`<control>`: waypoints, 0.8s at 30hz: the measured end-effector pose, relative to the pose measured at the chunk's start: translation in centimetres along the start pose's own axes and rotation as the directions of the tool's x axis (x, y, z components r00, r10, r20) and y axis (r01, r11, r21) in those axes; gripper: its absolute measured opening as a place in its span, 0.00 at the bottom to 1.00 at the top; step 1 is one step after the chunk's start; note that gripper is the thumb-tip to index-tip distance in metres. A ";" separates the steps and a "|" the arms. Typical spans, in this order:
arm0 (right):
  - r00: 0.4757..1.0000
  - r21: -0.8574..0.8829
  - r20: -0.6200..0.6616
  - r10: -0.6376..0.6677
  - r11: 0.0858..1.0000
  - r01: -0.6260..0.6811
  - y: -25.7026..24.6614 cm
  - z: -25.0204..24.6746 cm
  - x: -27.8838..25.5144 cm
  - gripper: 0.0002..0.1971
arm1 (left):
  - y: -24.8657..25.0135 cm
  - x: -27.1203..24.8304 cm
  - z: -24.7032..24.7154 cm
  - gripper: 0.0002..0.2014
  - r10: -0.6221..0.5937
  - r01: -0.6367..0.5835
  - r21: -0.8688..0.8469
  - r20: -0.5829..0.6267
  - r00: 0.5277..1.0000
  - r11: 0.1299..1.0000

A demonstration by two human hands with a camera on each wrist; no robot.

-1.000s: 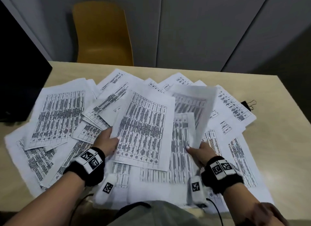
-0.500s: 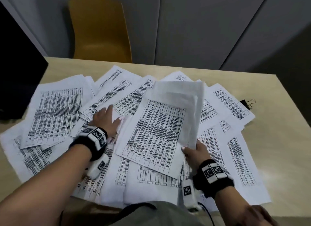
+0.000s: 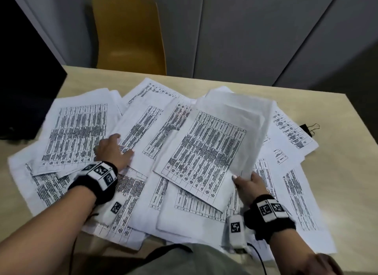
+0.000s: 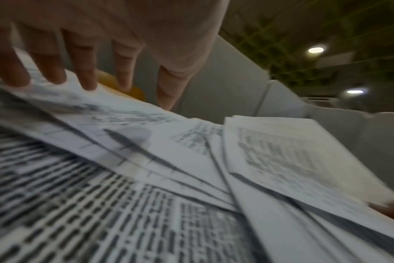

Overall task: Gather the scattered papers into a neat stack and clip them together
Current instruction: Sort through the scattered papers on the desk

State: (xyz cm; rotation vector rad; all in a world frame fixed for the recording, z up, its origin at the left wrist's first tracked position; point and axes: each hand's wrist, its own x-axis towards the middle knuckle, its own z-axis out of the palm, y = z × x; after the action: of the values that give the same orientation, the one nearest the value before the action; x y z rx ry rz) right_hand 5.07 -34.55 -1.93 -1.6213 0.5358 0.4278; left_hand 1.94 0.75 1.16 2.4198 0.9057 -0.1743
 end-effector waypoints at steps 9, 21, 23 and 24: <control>0.999 0.040 0.036 0.036 0.999 -0.037 0.2 -0.5 -0.9 0.08 | -0.1 0.7 2.2 0.41 -0.104 0.104 0.025 -0.032 0.994 0.994; 0.997 0.074 0.035 0.069 0.995 -0.072 0.2 -0.4 -1.9 0.09 | 1.3 0.9 0.6 0.43 -0.142 0.139 0.038 0.114 0.983 0.990; 0.997 0.064 0.046 0.068 0.995 -0.070 0.1 -0.5 -2.0 0.11 | 1.6 0.4 0.7 0.40 -0.116 0.123 -0.029 0.178 0.977 0.992; 0.996 0.065 0.052 0.066 0.995 -0.070 0.2 -0.5 -1.9 0.11 | 1.7 0.0 0.8 0.39 -0.100 0.114 -0.070 0.185 0.978 0.991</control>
State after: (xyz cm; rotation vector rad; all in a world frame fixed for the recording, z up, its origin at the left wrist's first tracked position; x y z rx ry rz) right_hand 3.38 -34.92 -0.92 -1.5281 0.5634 0.4947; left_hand 3.13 -0.75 1.26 2.2404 0.9413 -0.3838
